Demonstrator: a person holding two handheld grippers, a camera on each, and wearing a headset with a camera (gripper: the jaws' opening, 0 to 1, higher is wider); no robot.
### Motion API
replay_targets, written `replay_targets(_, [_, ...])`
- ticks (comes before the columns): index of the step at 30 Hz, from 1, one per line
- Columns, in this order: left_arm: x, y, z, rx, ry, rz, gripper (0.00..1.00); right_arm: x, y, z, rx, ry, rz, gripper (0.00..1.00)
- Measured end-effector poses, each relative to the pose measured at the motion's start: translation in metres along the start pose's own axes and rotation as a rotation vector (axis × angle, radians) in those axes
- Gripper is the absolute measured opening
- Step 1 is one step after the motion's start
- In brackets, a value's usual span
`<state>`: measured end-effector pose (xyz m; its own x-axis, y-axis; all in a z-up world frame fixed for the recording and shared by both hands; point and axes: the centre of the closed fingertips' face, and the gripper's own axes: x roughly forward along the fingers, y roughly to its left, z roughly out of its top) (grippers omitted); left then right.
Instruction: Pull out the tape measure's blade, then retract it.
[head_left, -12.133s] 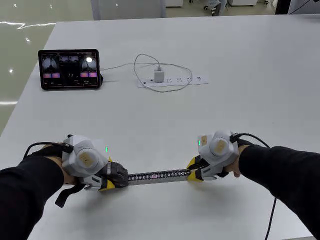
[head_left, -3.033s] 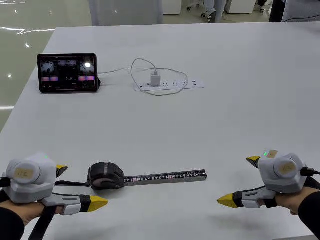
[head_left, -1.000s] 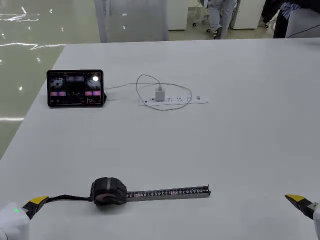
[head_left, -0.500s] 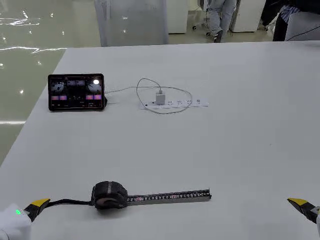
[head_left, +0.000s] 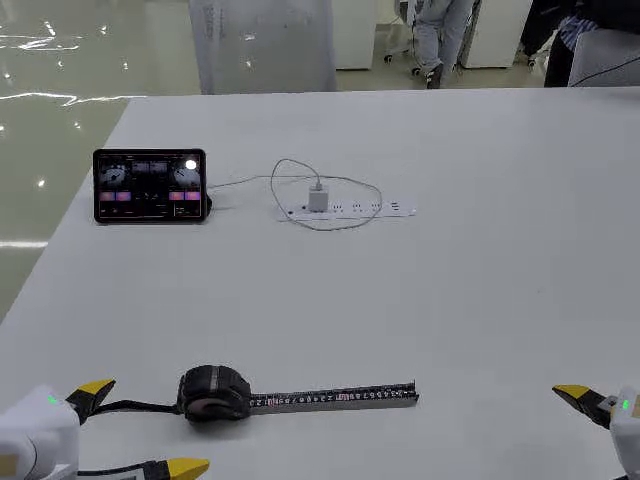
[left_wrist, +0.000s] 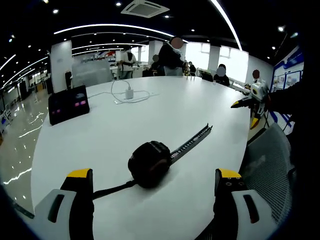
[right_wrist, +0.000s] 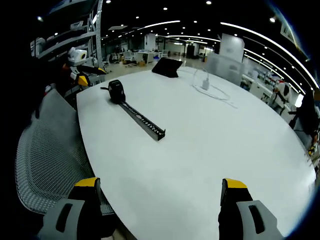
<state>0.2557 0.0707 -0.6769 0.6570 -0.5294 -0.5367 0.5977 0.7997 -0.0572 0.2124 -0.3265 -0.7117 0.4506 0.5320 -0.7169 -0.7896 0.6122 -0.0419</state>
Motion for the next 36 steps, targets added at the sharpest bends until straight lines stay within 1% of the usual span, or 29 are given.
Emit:
replay_targets(4, [0.006, 0.000, 0.009, -0.008, -0.005, 0.006, 0.99, 0.003, -0.007, 0.008, -0.043, 0.008, 0.006, 0.99])
replay_targets(7, [0.010, -0.002, 0.011, -0.015, 0.000, 0.009, 0.99, 0.006, -0.010, 0.014, -0.063, 0.013, 0.013, 0.99])
replay_targets(9, [0.014, -0.003, 0.010, -0.013, 0.007, 0.011, 0.98, 0.008, -0.012, 0.019, -0.074, 0.015, 0.012, 0.99])
replay_targets(11, [0.018, -0.004, 0.007, -0.019, 0.025, 0.023, 0.97, 0.012, -0.012, 0.018, -0.107, 0.037, 0.031, 0.99])
replay_targets(12, [0.021, -0.005, 0.007, -0.023, 0.025, 0.023, 0.98, 0.014, -0.013, 0.017, -0.148, 0.052, 0.038, 0.99])
replay_targets(14, [0.025, -0.010, 0.010, -0.040, 0.014, 0.021, 0.98, 0.019, -0.012, 0.017, -0.172, 0.071, 0.048, 0.99])
replay_targets(15, [0.027, -0.013, 0.009, -0.047, 0.018, 0.022, 0.99, 0.021, -0.012, 0.017, -0.174, 0.074, 0.056, 0.99])
replay_targets(16, [0.029, -0.013, 0.007, -0.058, 0.035, 0.044, 0.99, 0.022, -0.011, 0.019, -0.176, 0.074, 0.062, 0.99])
replay_targets(17, [0.033, -0.013, 0.004, -0.059, 0.046, 0.054, 0.99, 0.024, -0.010, 0.021, -0.169, 0.074, 0.072, 0.99])
replay_targets(18, [0.036, -0.016, 0.002, -0.068, 0.054, 0.046, 0.99, 0.025, -0.008, 0.021, -0.161, 0.081, 0.087, 0.99])
replay_targets(20, [0.041, -0.024, 0.002, -0.070, 0.053, 0.028, 0.99, 0.028, -0.007, 0.021, -0.167, 0.088, 0.103, 0.99])
replay_targets(21, [0.044, -0.027, 0.001, -0.065, 0.056, 0.027, 0.99, 0.030, -0.007, 0.020, -0.175, 0.091, 0.109, 0.99])
replay_targets(22, [0.047, -0.030, -0.001, -0.048, 0.068, 0.027, 0.99, 0.031, -0.006, 0.020, -0.182, 0.099, 0.119, 0.99])
replay_targets(23, [0.049, -0.032, -0.002, -0.038, 0.079, 0.025, 0.99, 0.032, -0.006, 0.021, -0.185, 0.105, 0.120, 0.99])
replay_targets(26, [0.054, -0.033, -0.002, -0.049, 0.091, 0.041, 0.99, 0.036, -0.007, 0.024, -0.199, 0.111, 0.130, 0.99])
replay_targets(28, [0.056, -0.034, 0.002, -0.064, 0.080, 0.043, 0.99, 0.038, -0.009, 0.026, -0.207, 0.113, 0.135, 0.99])
replay_targets(31, [0.057, -0.031, 0.006, -0.088, 0.061, 0.075, 0.99, 0.042, -0.008, 0.032, -0.229, 0.116, 0.150, 0.99])
replay_targets(34, [0.059, -0.026, 0.008, -0.122, 0.041, 0.102, 0.99, 0.049, -0.008, 0.036, -0.267, 0.130, 0.165, 0.99])
replay_targets(36, [0.060, -0.024, 0.009, -0.134, 0.036, 0.118, 0.99, 0.052, -0.008, 0.039, -0.284, 0.137, 0.174, 0.99])
